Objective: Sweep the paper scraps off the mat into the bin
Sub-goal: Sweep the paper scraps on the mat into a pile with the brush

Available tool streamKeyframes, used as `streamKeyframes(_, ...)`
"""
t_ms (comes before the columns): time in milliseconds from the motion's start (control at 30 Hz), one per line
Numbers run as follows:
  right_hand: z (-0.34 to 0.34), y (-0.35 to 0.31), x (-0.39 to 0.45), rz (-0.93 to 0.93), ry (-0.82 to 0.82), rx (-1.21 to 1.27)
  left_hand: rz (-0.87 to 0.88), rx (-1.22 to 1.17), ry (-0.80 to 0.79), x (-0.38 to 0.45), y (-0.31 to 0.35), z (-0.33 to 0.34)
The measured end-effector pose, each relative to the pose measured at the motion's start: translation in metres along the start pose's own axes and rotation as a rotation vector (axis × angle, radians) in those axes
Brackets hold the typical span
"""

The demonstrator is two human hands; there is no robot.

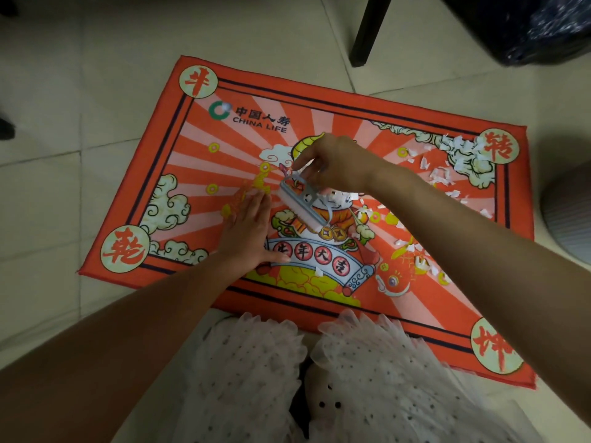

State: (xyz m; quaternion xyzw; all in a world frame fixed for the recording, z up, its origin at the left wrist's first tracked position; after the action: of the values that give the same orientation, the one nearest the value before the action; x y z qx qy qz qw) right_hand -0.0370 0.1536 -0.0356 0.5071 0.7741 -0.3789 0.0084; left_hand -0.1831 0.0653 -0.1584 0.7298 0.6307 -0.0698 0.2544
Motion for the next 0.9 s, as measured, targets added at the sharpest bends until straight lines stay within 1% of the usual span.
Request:
streamKeyframes(100,0.004,0.013,0.020,0.062,-0.019,-0.073,0.014,0.001,0.017,0.001,0.001,0.000)
streamKeyframes(167,0.001,0.024,0.027,0.107,0.014,-0.111,0.007,0.005,0.009,0.001,0.000,0.001)
streamKeyframes(267,-0.005,0.033,0.029,0.122,0.071,-0.158,0.003,0.011,0.003,0.001,-0.001,0.001)
streamKeyframes(400,-0.013,0.023,0.017,0.078,0.104,-0.145,0.001,-0.005,-0.002,0.001,-0.002,0.002)
streamKeyframes(533,-0.008,0.001,-0.025,-0.016,0.113,-0.109,0.003,-0.013,0.005,0.000,-0.001,0.002)
streamKeyframes(667,0.022,0.001,-0.064,-0.004,-0.030,0.001,-0.002,-0.008,-0.001,0.000,-0.002,0.002)
streamKeyframes(767,0.049,0.006,-0.077,-0.006,-0.085,0.048,-0.001,-0.007,0.006,0.001,-0.002,0.002)
streamKeyframes(900,0.063,0.013,-0.080,-0.047,0.030,0.002,0.000,-0.016,0.008,0.000,-0.002,0.002)
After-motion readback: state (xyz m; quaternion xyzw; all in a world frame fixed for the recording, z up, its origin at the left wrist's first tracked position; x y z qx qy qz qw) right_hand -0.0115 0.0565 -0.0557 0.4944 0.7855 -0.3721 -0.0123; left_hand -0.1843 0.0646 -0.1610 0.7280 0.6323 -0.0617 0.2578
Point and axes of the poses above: each hand's wrist, its own x-axis towards the middle knuckle, its own z-axis out of the palm, y = z × x, the point moved 6 cm from there along x, towards the middle knuckle, and after that the axes turned 1 degree about -y, right-handed, at the moved point
